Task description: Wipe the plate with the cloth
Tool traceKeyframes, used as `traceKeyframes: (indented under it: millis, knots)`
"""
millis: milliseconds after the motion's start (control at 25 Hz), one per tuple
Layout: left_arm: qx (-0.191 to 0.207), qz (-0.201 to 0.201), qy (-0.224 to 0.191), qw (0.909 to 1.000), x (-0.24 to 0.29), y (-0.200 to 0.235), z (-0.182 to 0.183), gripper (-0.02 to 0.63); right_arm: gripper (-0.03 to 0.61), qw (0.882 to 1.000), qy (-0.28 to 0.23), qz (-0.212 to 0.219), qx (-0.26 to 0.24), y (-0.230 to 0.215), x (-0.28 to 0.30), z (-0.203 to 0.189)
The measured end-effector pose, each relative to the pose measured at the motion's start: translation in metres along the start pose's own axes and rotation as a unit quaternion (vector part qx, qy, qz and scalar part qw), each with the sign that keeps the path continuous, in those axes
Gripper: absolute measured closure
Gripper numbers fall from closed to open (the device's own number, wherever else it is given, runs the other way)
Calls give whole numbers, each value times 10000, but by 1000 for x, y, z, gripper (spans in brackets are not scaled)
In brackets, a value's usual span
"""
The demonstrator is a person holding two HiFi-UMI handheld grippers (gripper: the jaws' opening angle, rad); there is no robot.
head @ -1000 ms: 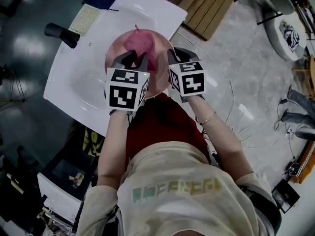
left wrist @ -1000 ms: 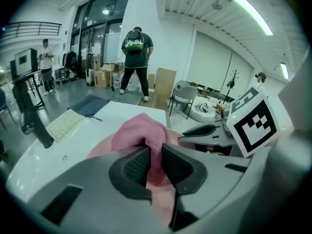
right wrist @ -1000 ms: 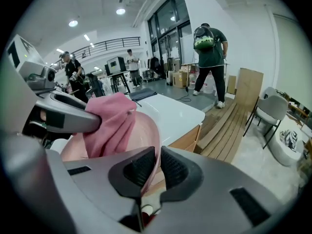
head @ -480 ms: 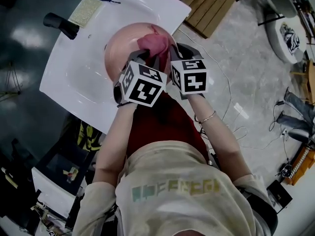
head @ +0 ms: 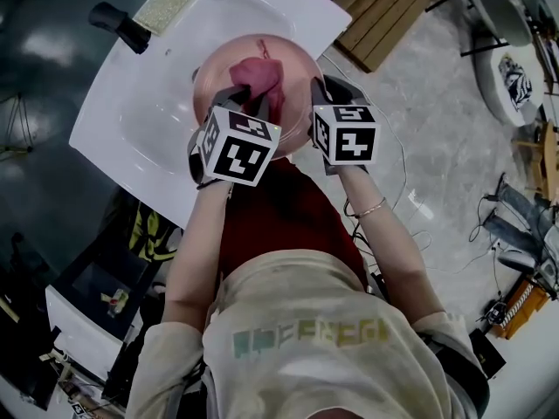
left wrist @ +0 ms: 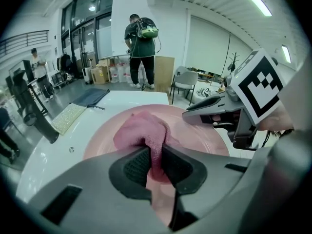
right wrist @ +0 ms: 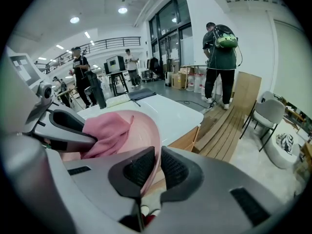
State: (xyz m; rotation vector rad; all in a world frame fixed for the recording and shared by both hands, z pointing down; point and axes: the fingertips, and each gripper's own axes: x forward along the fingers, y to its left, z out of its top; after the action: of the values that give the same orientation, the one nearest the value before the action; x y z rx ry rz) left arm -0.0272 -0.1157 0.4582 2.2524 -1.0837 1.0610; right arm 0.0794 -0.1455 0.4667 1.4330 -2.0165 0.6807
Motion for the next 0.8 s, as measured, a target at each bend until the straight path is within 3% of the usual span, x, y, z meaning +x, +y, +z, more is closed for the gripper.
traceKeyframes:
  millis: [600, 800]
  knots:
    - [-479, 753, 52, 9960, -29, 55, -31, 545, 515, 10000, 7, -28, -55, 3, -4, -5]
    - [-1089, 942, -441, 9886, -58, 78, -24, 546, 515, 10000, -17, -35, -6, 3, -7, -5]
